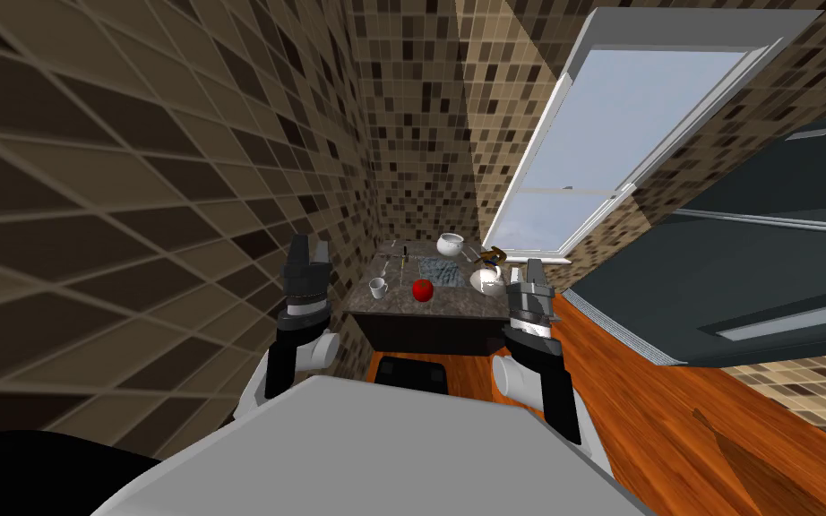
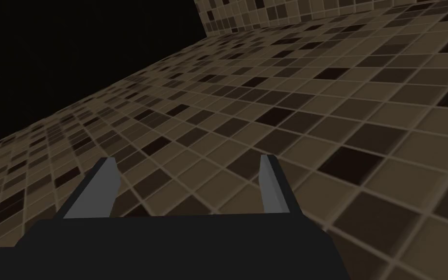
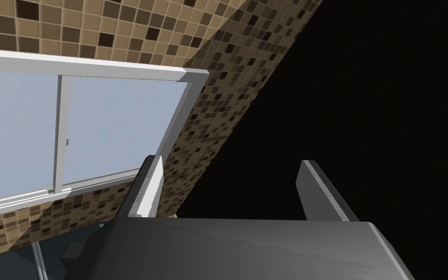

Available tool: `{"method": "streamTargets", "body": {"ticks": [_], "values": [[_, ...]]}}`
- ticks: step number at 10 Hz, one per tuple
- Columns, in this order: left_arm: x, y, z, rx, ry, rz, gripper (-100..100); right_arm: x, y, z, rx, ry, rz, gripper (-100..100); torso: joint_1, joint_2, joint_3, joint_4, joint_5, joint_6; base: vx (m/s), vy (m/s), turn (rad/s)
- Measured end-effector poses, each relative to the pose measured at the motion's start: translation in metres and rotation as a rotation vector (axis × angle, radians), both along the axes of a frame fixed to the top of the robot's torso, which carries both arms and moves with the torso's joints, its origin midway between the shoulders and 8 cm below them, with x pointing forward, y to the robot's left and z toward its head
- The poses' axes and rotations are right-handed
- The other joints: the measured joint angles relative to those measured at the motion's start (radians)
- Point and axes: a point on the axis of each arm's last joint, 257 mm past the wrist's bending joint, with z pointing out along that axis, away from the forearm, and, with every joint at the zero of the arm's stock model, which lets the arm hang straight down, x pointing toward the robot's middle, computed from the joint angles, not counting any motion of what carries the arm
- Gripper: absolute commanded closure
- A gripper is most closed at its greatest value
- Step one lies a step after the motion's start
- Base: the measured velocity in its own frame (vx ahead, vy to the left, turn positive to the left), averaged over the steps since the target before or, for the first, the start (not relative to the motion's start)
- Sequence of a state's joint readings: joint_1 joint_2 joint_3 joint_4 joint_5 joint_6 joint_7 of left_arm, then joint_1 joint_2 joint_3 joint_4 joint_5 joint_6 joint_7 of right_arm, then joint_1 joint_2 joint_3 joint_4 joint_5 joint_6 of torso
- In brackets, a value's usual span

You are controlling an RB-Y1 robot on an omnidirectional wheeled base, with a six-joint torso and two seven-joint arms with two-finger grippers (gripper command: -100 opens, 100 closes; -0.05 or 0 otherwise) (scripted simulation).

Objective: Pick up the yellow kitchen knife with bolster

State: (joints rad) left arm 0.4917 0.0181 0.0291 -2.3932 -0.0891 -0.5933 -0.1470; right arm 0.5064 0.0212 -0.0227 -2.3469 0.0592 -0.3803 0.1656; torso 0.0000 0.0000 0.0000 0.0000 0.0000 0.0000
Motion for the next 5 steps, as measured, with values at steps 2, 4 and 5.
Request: {"method": "streamTargets", "body": {"ticks": [2,4,5], "values": [[0.007,-0.008,-0.004,0.018,0.013,-0.041,-100,0.0,0.0,0.0,0.0,0.0,0.0,0,-0.001,0.001,0.001,0.0,0.0,0.0,-0.032,-0.029,-0.037],[0.021,-0.023,-0.012,0.035,0.035,-0.104,-100,0.0,0.0,0.0,0.0,0.0,0.0,0,-0.002,0.002,0.001,0.0,-0.001,0.0,-0.044,-0.037,-0.058],[0.03,-0.032,-0.015,0.04,0.049,-0.141,-100,0.0,0.0,0.0,0.0,0.0,0.0,0,-0.002,0.003,0.001,0.001,-0.001,0.0,-0.031,-0.019,-0.019]]}}
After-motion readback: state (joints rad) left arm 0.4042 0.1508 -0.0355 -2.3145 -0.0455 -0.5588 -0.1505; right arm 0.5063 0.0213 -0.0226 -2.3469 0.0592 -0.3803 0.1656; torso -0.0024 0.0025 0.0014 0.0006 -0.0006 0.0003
